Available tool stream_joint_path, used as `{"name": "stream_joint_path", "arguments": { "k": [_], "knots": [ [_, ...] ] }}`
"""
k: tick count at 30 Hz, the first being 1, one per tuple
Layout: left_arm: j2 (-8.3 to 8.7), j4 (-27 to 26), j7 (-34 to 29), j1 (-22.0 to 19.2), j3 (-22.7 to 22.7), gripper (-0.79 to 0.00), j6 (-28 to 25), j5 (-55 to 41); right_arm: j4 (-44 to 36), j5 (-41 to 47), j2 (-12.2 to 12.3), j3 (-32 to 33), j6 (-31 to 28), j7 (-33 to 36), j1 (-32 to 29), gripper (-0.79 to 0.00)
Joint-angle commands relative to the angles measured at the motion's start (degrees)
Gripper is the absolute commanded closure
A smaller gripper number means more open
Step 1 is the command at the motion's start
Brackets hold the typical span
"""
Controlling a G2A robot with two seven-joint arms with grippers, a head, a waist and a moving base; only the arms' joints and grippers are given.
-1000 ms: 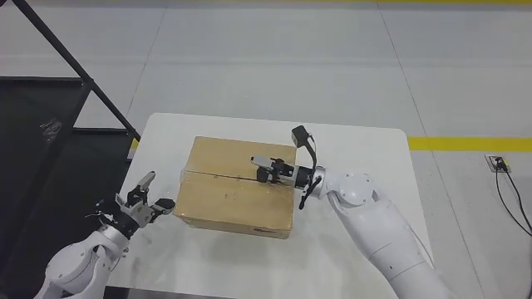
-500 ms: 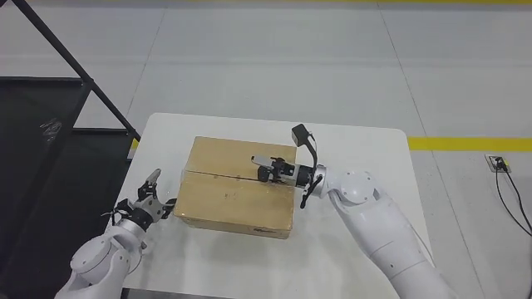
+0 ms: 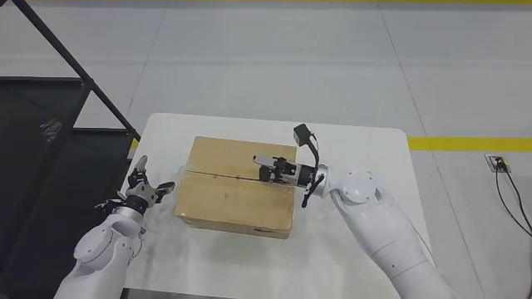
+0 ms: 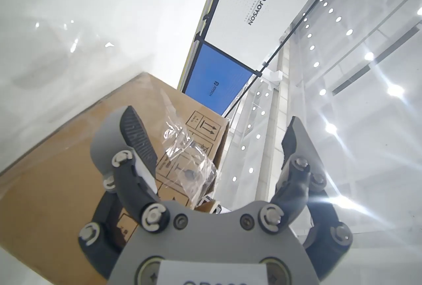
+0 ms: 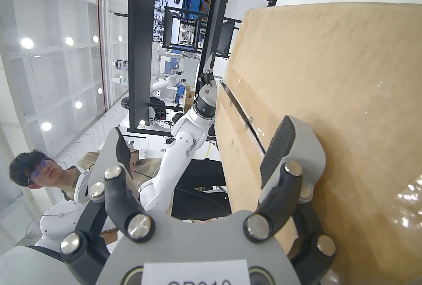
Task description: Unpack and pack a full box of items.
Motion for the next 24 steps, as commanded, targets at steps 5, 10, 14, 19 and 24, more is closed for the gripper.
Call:
{"name": "stream_joint_path", "arguments": {
  "k": [5,10,14,19,24],
  "knots": [
    [0.23,1.0,-2.1,-0.2,-0.4,-0.785,2.6,2.7,-0.3,-0.1,0.0,0.0,0.5,0.0,0.1,-0.785],
    [0.39,1.0,-6.3,0.6,-1.0,-0.785,5.3,2.2,-0.1,0.0,-0.1,-0.2,0.7,0.0,0.4,-0.785],
    [0.34,0.9,-7.4,0.9,-1.3,-0.785,7.5,0.8,0.3,0.1,-0.2,-0.4,0.7,0.0,0.6,-0.785],
    [-0.07,2.2,-6.2,-0.4,0.1,-0.785,7.7,1.0,0.7,0.1,-0.3,-0.6,0.8,0.1,0.9,-0.785],
    [-0.88,4.3,-5.0,-2.9,3.2,-0.785,6.8,1.5,0.6,0.0,-0.3,-0.7,0.8,0.0,0.9,-0.785]
  ]
}}
